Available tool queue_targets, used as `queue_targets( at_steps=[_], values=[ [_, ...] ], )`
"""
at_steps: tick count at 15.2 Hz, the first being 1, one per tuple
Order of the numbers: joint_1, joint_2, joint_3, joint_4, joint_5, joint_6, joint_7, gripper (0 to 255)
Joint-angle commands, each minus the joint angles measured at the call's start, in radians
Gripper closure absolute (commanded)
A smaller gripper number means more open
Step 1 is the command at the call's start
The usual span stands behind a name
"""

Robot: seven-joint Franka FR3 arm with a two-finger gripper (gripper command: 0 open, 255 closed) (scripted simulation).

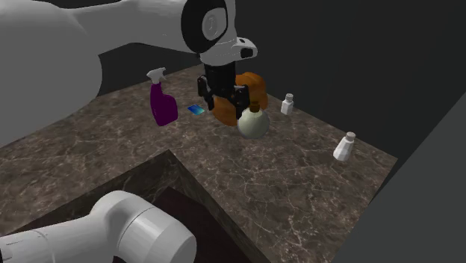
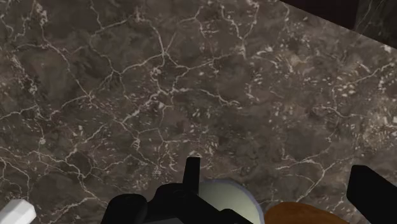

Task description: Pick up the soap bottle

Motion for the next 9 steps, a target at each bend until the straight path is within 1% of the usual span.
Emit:
queue_targets(
  at_steps=[1, 5, 9],
  values=[
    [0.000, 0.000, 0.000, 0.000, 0.000, 0.000, 0.000, 0],
    [0.009, 0.169, -0.025, 0.096, -0.014, 0.060, -0.066, 0],
    [0.020, 0.338, -0.044, 0.212, -0.019, 0.098, -0.130, 0]
  ],
)
